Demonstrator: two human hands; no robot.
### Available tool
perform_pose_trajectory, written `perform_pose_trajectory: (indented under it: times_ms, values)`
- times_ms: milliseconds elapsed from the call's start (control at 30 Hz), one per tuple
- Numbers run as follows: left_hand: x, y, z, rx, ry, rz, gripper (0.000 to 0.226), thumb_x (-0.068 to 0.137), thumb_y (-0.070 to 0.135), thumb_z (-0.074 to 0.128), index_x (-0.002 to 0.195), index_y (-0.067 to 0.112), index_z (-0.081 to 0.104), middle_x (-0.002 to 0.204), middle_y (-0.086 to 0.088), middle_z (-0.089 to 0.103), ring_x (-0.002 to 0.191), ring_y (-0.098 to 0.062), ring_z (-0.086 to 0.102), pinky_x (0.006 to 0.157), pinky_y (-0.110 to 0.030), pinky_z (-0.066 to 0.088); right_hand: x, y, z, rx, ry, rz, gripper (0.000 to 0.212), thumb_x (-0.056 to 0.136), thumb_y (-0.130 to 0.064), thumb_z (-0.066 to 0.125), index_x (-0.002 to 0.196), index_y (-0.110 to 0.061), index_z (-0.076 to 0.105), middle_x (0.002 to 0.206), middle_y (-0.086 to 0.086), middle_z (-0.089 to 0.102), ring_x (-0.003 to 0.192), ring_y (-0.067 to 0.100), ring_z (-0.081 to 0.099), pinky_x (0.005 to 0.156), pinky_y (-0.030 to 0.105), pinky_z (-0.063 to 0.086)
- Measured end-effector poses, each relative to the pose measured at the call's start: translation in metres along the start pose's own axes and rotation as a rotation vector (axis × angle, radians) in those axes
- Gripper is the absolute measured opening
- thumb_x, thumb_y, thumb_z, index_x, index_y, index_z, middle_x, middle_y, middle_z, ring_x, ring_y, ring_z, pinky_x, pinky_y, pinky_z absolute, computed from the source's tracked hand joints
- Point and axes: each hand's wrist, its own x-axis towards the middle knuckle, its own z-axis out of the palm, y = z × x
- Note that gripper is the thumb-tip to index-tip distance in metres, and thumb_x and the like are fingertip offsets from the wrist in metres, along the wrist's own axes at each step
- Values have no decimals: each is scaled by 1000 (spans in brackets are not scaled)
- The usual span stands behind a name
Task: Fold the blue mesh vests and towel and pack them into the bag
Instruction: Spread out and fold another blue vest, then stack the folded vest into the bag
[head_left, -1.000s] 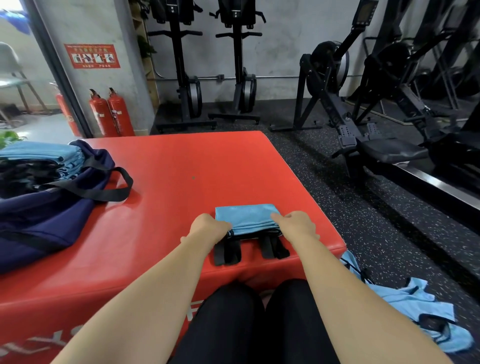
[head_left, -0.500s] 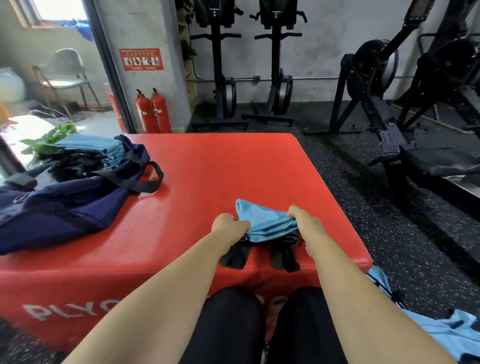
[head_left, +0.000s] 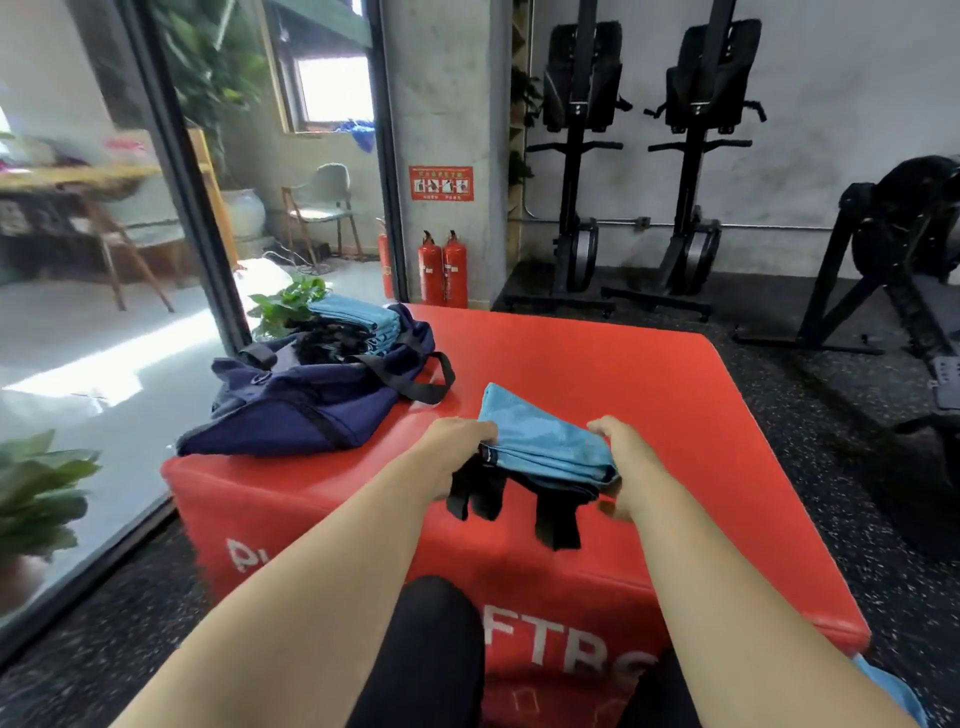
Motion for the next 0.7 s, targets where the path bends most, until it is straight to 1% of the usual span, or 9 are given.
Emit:
perform_pose_trajectory:
  times_ms: [133, 267, 333, 400, 467, 533, 600, 633, 700]
  values:
    - [-13, 12, -50, -117, 77, 31, 14, 75, 9, 61, 88, 5, 61, 76, -13, 56, 57, -25, 53, 59, -35, 41, -16, -13, 42, -152, -76, -56, 10, 81, -13, 58, 90, -11, 57, 77, 7, 55, 62, 21, 48, 58, 26, 35]
    - [-11, 16, -111, -215, 123, 36, 11, 78, 8, 61, 89, 5, 62, 76, -12, 56, 58, -24, 54, 58, -30, 44, -30, -20, 98, -270, -212, -55, 5, 82, -10, 52, 87, -12, 53, 80, 8, 53, 50, 19, 47, 50, 22, 29]
    - [-6, 17, -139, -266, 99, 26, 18, 78, 8, 61, 95, 3, 61, 79, -14, 56, 59, -25, 54, 55, -29, 46, -33, -19, 125, -296, -247, -71, 10, 81, -10, 53, 91, -11, 55, 82, 9, 54, 49, 20, 49, 53, 23, 32]
    - [3, 19, -164, -282, 63, 9, 29, 73, 8, 63, 101, 1, 62, 89, -19, 57, 66, -29, 57, 65, -39, 52, -27, -16, 152, -293, -233, -105, 18, 79, -8, 55, 97, -9, 56, 85, 12, 55, 59, 23, 52, 60, 29, 39]
    - [14, 21, -188, -257, 60, -1, 29, 73, 8, 64, 101, 1, 66, 91, -21, 60, 70, -31, 60, 70, -43, 56, -18, -12, 180, -238, -219, -130, 32, 77, -2, 56, 108, -3, 53, 90, 19, 57, 67, 28, 56, 60, 37, 51]
    - [26, 22, -212, -212, 45, 6, 14, 79, 3, 60, 89, 5, 70, 84, -16, 64, 63, -27, 61, 61, -34, 56, -11, -12, 210, -213, -192, -146, 57, 66, -4, 60, 121, -1, 44, 104, 23, 58, 77, 32, 59, 62, 49, 58]
    - [43, 26, -238, -180, 7, 23, 27, 83, -4, 54, 70, 9, 75, 75, -13, 67, 59, -24, 62, 57, -31, 55, -1, -16, 240, -232, -138, -190, 74, 61, -8, 63, 130, -5, 35, 119, 22, 53, 93, 35, 61, 79, 58, 56]
    - [52, 30, -251, -164, 1, 42, 32, 83, -7, 54, 66, 10, 75, 74, -13, 68, 60, -24, 63, 60, -32, 56, 2, -20, 255, -244, -105, -226, 74, 67, -6, 64, 134, -6, 31, 123, 20, 49, 103, 35, 59, 87, 57, 53]
    - [71, 44, -276, -125, 1, 91, 25, 82, -10, 55, 81, 7, 73, 83, -18, 69, 72, -29, 65, 77, -42, 56, 9, -35, 283, -280, -62, -318, 71, 78, -3, 61, 139, -6, 25, 127, 16, 44, 112, 33, 55, 95, 49, 50]
